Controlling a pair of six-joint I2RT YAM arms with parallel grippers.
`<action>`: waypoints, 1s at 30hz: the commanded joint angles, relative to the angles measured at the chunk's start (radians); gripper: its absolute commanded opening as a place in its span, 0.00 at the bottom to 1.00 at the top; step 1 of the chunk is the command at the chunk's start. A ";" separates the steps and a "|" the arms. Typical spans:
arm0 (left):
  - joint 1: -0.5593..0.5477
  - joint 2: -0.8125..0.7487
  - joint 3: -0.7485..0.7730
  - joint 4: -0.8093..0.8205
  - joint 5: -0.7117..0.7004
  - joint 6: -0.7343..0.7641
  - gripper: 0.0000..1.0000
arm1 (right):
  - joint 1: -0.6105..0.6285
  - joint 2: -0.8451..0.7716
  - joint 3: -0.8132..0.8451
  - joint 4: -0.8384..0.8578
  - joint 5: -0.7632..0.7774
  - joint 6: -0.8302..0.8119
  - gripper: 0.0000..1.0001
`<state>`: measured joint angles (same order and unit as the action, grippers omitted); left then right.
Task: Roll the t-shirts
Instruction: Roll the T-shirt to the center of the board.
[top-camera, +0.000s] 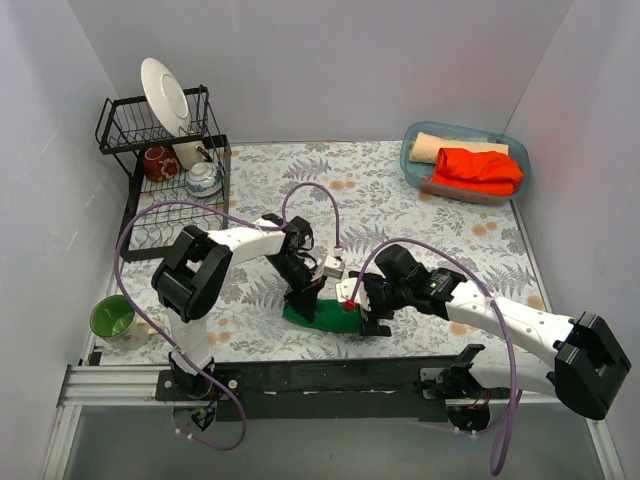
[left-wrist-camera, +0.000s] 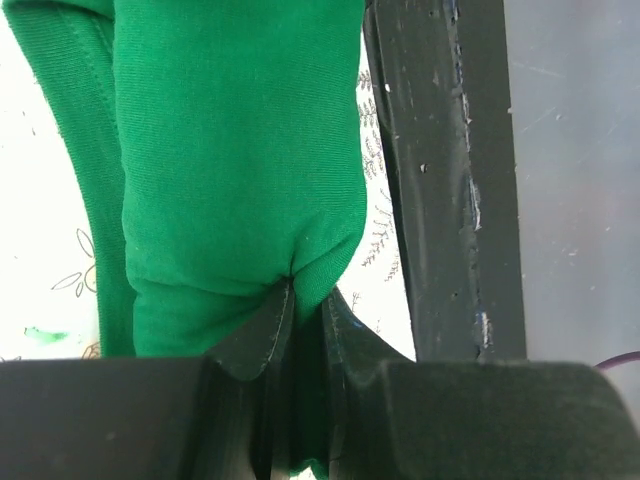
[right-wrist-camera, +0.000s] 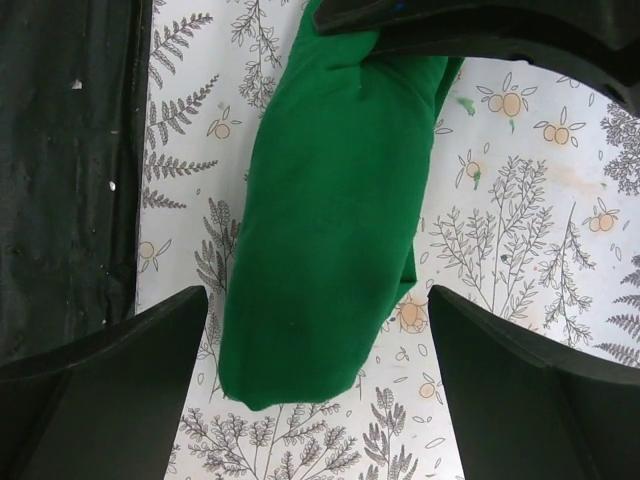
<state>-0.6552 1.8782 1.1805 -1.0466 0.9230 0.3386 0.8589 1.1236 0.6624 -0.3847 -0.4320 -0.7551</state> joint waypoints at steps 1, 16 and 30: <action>0.012 0.016 0.013 -0.024 0.036 -0.029 0.00 | 0.022 -0.010 -0.013 0.075 -0.002 0.033 0.99; 0.052 0.048 0.021 -0.029 0.074 -0.047 0.02 | 0.009 0.108 -0.086 0.239 0.069 0.088 0.15; 0.206 -0.307 -0.053 0.528 -0.201 -0.498 0.49 | -0.308 0.458 0.185 -0.153 -0.349 -0.019 0.01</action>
<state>-0.4332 1.6955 1.1450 -0.6926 0.8070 -0.0902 0.6029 1.4952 0.7719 -0.3725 -0.6662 -0.7059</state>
